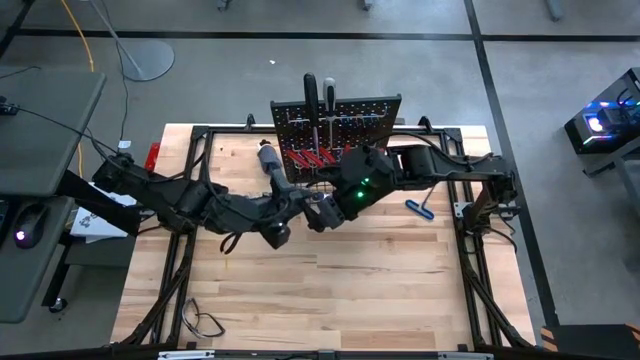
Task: Hang tools onto peg board
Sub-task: Hang the black screwdriver on the peg board, then hang the blue pick tool on the peg board
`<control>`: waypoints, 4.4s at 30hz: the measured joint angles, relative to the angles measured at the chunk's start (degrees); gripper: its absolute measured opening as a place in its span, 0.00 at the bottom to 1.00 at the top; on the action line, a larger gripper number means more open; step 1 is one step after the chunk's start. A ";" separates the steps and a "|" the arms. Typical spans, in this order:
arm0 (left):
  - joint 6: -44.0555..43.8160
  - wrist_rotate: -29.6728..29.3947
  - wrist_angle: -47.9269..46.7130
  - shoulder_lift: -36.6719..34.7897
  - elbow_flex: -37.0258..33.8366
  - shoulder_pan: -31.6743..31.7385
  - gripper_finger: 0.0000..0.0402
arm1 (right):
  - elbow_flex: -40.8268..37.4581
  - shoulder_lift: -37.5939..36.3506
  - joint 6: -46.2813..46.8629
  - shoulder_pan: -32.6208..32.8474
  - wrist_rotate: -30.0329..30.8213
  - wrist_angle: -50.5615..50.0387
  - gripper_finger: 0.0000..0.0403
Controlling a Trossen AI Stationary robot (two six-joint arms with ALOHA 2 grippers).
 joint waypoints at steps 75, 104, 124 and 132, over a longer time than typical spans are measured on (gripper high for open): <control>-49.88 -0.54 70.27 -3.96 -21.88 21.60 0.16 | 12.00 -8.31 -11.80 8.74 49.06 -21.53 0.66; -47.03 -16.23 58.12 3.80 -7.26 22.01 0.16 | 12.00 -8.31 -12.26 8.28 51.15 -22.39 0.66; -47.49 -19.50 58.11 5.05 -7.23 24.46 0.52 | 12.00 -8.31 -12.81 8.29 51.61 -22.63 0.66; -47.42 -20.28 58.06 4.33 -7.23 24.34 0.55 | 12.00 -8.31 -12.83 8.30 51.57 -22.65 0.66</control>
